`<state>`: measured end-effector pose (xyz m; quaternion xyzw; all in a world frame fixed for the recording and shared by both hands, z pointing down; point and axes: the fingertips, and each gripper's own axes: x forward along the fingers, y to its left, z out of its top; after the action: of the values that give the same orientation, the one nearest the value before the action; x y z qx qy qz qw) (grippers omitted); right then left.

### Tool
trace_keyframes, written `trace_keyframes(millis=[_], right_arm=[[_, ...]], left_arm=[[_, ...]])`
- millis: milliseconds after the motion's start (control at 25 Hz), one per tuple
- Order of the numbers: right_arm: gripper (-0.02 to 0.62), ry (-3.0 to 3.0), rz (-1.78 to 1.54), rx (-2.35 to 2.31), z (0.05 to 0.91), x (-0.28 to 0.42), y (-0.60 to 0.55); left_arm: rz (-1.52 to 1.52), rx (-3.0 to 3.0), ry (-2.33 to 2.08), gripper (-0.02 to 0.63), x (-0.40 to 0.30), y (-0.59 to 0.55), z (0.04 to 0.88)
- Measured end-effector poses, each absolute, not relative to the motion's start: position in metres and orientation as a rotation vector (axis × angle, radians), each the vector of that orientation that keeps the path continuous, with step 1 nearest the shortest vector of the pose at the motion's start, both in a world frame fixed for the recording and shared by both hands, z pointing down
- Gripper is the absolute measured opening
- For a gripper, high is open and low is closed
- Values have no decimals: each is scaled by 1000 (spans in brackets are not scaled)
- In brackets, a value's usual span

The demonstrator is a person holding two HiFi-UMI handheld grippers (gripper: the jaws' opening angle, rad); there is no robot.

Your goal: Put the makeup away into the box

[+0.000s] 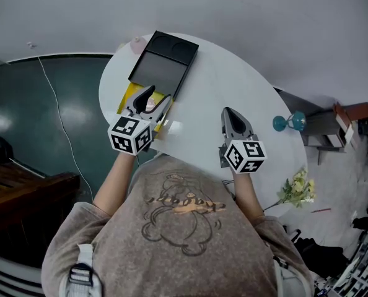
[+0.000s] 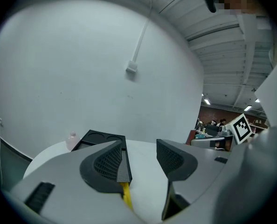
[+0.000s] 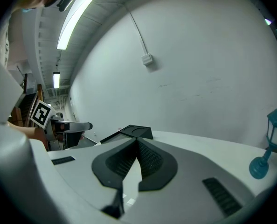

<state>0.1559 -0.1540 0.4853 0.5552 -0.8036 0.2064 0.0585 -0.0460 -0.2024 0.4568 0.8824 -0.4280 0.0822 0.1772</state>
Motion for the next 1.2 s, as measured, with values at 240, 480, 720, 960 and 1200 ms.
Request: trace_keyframes(millis=[240, 480, 720, 960, 1200], right_arm=[[3, -2430, 519, 1710, 476, 161, -153], [3, -2396, 450, 1759, 471, 177, -149], [3, -2377, 446, 1814, 469, 191, -147], [3, -2375, 460, 1802, 474, 192, -150], [3, -2379, 461, 1774, 479, 186, -154]], left_arm=[[225, 2524, -1228, 250, -48, -194, 459], [231, 2517, -1228, 250, -47, -192, 463], [245, 2528, -1219, 226, -39, -191, 467], [273, 2550, -1238, 155, -35, -194, 470], [285, 2524, -1282, 83, -44, -195, 480]])
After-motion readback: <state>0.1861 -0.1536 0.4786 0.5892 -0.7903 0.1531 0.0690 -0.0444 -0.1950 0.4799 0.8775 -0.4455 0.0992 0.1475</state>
